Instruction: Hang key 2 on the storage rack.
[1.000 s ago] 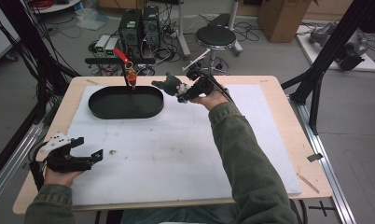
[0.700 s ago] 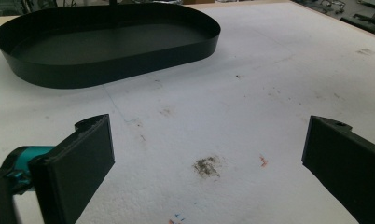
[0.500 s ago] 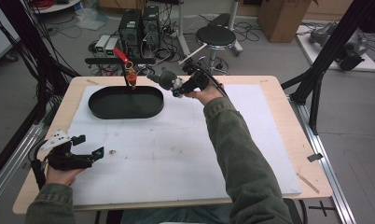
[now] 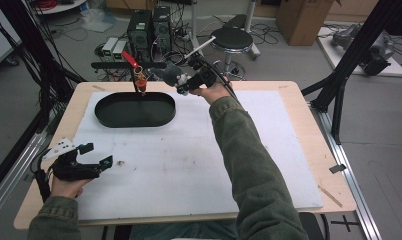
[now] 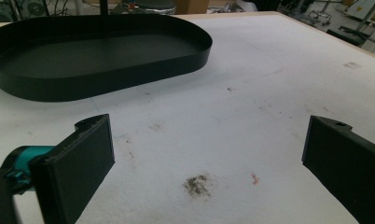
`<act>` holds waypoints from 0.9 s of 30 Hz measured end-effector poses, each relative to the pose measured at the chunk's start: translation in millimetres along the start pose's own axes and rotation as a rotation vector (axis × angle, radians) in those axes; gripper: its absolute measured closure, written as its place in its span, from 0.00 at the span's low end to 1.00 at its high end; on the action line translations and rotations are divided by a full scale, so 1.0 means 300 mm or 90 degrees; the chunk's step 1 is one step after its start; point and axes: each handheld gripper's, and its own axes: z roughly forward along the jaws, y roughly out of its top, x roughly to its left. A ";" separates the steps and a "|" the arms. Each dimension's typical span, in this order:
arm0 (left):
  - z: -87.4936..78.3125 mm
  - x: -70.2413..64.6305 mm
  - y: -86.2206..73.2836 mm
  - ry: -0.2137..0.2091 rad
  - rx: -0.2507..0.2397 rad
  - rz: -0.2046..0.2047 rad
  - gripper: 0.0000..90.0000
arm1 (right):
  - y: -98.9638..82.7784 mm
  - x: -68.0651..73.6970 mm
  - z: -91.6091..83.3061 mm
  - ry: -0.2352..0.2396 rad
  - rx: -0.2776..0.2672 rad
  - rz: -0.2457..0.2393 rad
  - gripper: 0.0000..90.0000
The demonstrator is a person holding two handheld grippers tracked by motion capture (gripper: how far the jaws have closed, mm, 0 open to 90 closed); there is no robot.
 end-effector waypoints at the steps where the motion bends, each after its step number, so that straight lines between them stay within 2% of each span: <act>1: 0.001 0.000 0.000 -0.002 0.002 0.001 0.03 | 0.000 0.000 0.000 0.000 0.000 0.000 0.55; 2: 0.002 -0.001 0.000 -0.003 0.005 0.001 0.03 | 0.005 0.002 0.004 -0.003 0.000 0.002 0.55; 4: 0.002 0.000 0.000 -0.002 0.007 0.003 0.03 | 0.025 0.004 0.017 -0.034 -0.009 0.008 0.55; 5: 0.001 0.002 0.000 -0.003 0.004 0.000 0.03 | 0.030 0.004 0.018 -0.043 -0.012 0.024 0.55; 7: 0.000 0.003 0.000 -0.002 0.003 -0.002 0.03 | 0.033 0.001 0.020 -0.046 -0.019 0.031 0.55; 9: 0.001 0.003 -0.001 -0.003 0.005 -0.001 0.03 | 0.039 -0.007 0.031 -0.056 -0.039 0.067 0.55; 11: 0.001 0.002 -0.001 -0.004 0.011 0.002 0.03 | 0.040 -0.009 0.037 -0.061 -0.038 0.069 0.55; 14: 0.003 -0.003 -0.005 -0.007 0.016 0.002 0.03 | 0.038 -0.023 0.072 -0.069 -0.022 0.069 0.55; 19: 0.001 -0.004 -0.006 -0.009 0.022 0.000 0.03 | 0.023 -0.051 0.115 -0.078 0.004 0.106 0.53; 22: 0.000 -0.004 -0.006 -0.008 0.021 -0.004 0.03 | 0.006 -0.068 0.144 -0.105 0.042 0.121 0.43; 23: 0.000 -0.004 -0.006 -0.008 0.021 -0.004 0.03 | 0.006 -0.068 0.144 -0.105 0.042 0.121 0.43; 24: 0.000 -0.004 -0.006 -0.008 0.021 -0.004 0.03 | -0.002 -0.074 0.149 -0.109 0.047 0.123 0.36; 25: -0.001 -0.004 -0.006 -0.009 0.018 -0.005 0.03 | -0.019 -0.074 0.152 -0.104 0.029 0.117 0.24; 27: -0.001 -0.004 -0.006 -0.009 0.016 -0.006 0.03 | -0.026 -0.073 0.152 -0.099 0.019 0.105 0.21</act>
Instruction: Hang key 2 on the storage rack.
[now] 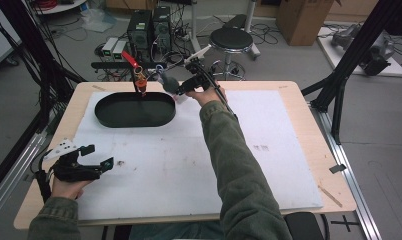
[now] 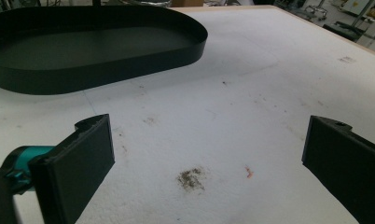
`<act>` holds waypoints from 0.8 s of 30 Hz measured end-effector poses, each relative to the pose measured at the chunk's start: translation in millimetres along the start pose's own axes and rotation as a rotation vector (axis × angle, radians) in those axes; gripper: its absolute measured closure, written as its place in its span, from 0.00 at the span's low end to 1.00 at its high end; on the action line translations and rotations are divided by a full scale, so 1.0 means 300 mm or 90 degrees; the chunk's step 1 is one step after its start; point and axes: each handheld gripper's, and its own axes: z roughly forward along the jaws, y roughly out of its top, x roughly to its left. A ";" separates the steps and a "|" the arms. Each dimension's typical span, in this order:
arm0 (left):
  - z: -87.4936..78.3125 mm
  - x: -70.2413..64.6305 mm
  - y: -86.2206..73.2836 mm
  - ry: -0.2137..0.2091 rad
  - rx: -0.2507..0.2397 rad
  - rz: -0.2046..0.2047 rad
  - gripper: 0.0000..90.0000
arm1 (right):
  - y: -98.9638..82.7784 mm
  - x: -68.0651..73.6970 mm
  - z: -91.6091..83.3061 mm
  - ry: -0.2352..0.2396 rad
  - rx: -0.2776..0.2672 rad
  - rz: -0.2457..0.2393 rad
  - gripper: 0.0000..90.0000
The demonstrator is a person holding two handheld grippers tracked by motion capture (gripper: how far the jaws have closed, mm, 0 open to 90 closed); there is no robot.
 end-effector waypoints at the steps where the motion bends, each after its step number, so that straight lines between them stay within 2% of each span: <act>1: 0.000 0.000 0.000 0.000 0.000 0.000 0.03 | -0.012 0.005 0.002 0.014 -0.002 -0.011 0.12; 3: 0.001 -0.001 -0.001 0.000 0.000 0.001 0.03 | -0.022 0.015 0.005 0.020 0.000 -0.040 0.01; 4: 0.000 -0.001 -0.001 -0.001 0.001 0.003 0.03 | -0.030 0.028 -0.004 0.033 -0.010 -0.065 0.01; 5: 0.000 -0.002 -0.001 -0.001 -0.001 0.003 0.03 | -0.030 0.028 -0.004 0.033 -0.010 -0.065 0.01; 7: -0.003 -0.003 -0.002 0.000 -0.003 0.002 0.03 | -0.038 0.046 -0.028 0.020 -0.062 -0.098 0.01; 8: -0.003 -0.003 -0.002 0.000 -0.004 0.001 0.03 | -0.040 0.051 -0.042 0.020 -0.078 -0.110 0.01; 14: -0.002 -0.002 -0.004 0.004 -0.007 0.004 0.03 | -0.053 0.054 -0.114 0.058 -0.086 -0.125 0.01; 19: -0.002 -0.004 -0.004 0.004 -0.007 0.004 0.03 | -0.095 0.038 -0.173 0.048 -0.118 -0.120 0.01; 22: 0.000 -0.005 -0.005 0.004 -0.001 0.008 0.03 | -0.122 0.016 -0.187 0.046 -0.113 -0.117 0.01; 24: 0.001 -0.005 -0.006 0.005 -0.002 0.008 0.03 | -0.144 -0.001 -0.196 0.051 -0.128 -0.106 0.01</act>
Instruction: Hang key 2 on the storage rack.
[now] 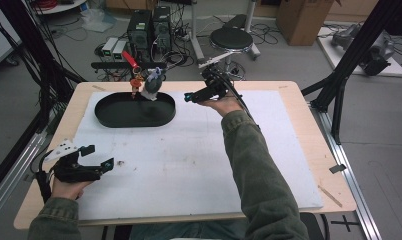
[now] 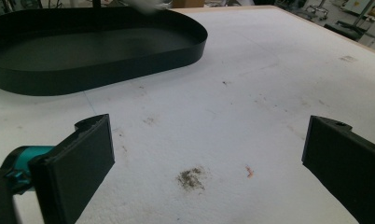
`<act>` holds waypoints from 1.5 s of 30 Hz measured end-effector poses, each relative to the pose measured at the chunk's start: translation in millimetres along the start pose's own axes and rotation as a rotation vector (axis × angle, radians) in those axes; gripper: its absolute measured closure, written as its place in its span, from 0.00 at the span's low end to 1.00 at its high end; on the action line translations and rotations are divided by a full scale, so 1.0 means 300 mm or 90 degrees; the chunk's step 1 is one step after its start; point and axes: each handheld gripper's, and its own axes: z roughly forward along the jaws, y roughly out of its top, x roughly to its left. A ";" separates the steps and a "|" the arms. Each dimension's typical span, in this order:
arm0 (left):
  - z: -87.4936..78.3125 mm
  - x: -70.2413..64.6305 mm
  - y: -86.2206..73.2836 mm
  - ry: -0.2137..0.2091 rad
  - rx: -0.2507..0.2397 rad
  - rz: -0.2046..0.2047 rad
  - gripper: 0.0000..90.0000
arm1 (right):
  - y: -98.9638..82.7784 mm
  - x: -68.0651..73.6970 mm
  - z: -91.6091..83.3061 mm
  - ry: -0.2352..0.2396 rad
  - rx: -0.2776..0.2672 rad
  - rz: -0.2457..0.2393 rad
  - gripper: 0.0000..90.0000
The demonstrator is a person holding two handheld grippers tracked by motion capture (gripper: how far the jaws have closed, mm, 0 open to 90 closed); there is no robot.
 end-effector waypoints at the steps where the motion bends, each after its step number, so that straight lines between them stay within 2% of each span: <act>1: 0.000 0.000 0.000 0.001 0.000 0.000 0.03 | -0.014 -0.010 -0.006 0.000 -0.004 0.012 0.01; 9: -0.005 0.003 -0.003 0.004 0.001 0.000 0.03 | -0.080 -0.054 -0.034 -0.017 -0.006 0.029 0.01; 12: -0.005 0.001 -0.004 0.003 0.002 -0.001 0.03 | -0.094 -0.060 -0.046 -0.027 0.012 0.028 0.01; 17: -0.006 0.001 -0.004 0.005 0.003 0.001 0.03 | -0.096 -0.054 -0.085 -0.021 -0.010 0.025 0.01; 20: -0.007 0.002 -0.004 0.005 0.003 0.003 0.03 | -0.117 -0.056 -0.104 -0.025 -0.019 0.027 0.01; 24: -0.007 0.001 -0.004 0.005 0.003 0.001 0.03 | -0.163 -0.068 -0.127 -0.031 -0.015 0.035 0.01; 37: -0.006 -0.001 -0.006 0.008 0.009 0.004 0.03 | -0.351 -0.092 -0.228 -0.067 -0.043 0.053 0.01; 45: -0.006 -0.002 -0.008 0.008 0.017 0.008 0.03 | -0.447 -0.105 -0.285 -0.096 -0.060 0.065 0.01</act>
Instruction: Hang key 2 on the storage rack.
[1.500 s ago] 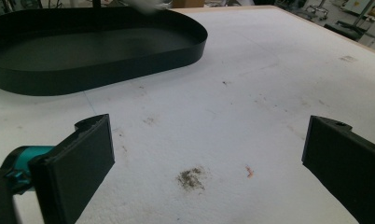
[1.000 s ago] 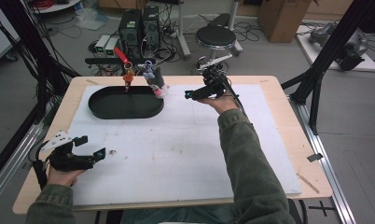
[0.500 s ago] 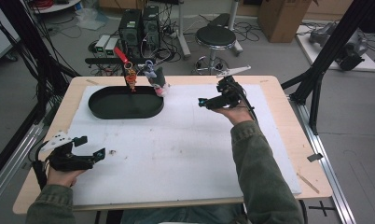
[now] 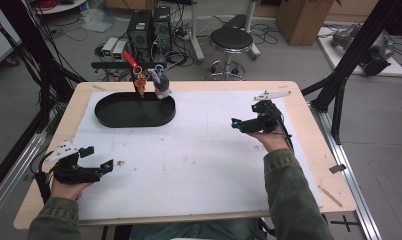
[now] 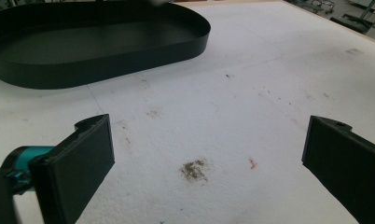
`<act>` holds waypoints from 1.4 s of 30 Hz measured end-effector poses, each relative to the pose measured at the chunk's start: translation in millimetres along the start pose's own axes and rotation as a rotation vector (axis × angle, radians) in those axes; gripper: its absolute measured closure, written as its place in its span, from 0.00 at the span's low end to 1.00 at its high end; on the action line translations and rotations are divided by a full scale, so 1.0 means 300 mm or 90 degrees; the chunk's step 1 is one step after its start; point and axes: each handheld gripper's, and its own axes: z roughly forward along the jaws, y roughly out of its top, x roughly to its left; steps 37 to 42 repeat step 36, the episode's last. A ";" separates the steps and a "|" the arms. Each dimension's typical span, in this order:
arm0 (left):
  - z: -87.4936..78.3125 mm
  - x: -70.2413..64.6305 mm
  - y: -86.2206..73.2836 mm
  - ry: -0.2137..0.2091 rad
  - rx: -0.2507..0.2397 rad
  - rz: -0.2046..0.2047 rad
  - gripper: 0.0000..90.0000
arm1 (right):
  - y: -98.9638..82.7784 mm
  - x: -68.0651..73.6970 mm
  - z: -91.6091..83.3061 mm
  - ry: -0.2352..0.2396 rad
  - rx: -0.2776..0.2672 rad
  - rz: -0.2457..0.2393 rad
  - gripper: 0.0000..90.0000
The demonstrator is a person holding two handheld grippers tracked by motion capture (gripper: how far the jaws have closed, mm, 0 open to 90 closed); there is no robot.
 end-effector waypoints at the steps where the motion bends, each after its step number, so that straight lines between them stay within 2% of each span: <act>1: 0.001 -0.001 -0.001 0.000 0.000 -0.002 0.03 | -0.011 -0.003 -0.008 -0.002 0.002 0.004 0.01; 4: 0.002 -0.001 -0.002 0.000 0.002 -0.002 0.03 | -0.041 -0.015 -0.032 -0.011 0.006 0.002 0.01; 6: 0.001 -0.002 -0.003 0.001 0.004 -0.001 0.03 | -0.064 -0.023 -0.052 -0.004 0.002 0.017 0.01; 8: 0.000 -0.001 -0.003 0.001 0.007 0.001 0.03 | -0.085 -0.030 -0.064 -0.006 -0.003 0.018 0.01; 13: -0.005 0.003 -0.010 0.005 0.011 -0.002 0.03 | -0.154 -0.057 -0.092 -0.027 -0.003 0.034 0.01; 20: -0.010 0.011 -0.017 0.011 0.016 -0.005 0.03 | -0.247 -0.088 -0.118 -0.031 -0.029 0.052 0.01; 24: -0.011 0.013 -0.022 0.011 0.019 -0.008 0.03 | -0.293 -0.088 -0.126 -0.029 -0.043 0.070 0.01; 28: -0.010 0.018 -0.026 0.014 0.026 -0.011 0.03 | -0.331 -0.074 -0.132 -0.030 -0.055 0.058 0.01; 32: -0.010 0.020 -0.029 0.016 0.030 -0.012 0.03 | -0.366 -0.071 -0.135 -0.044 -0.065 0.052 0.01; 42: -0.004 0.021 -0.031 0.014 0.035 -0.008 0.03 | -0.378 -0.071 -0.131 -0.052 -0.060 0.042 0.01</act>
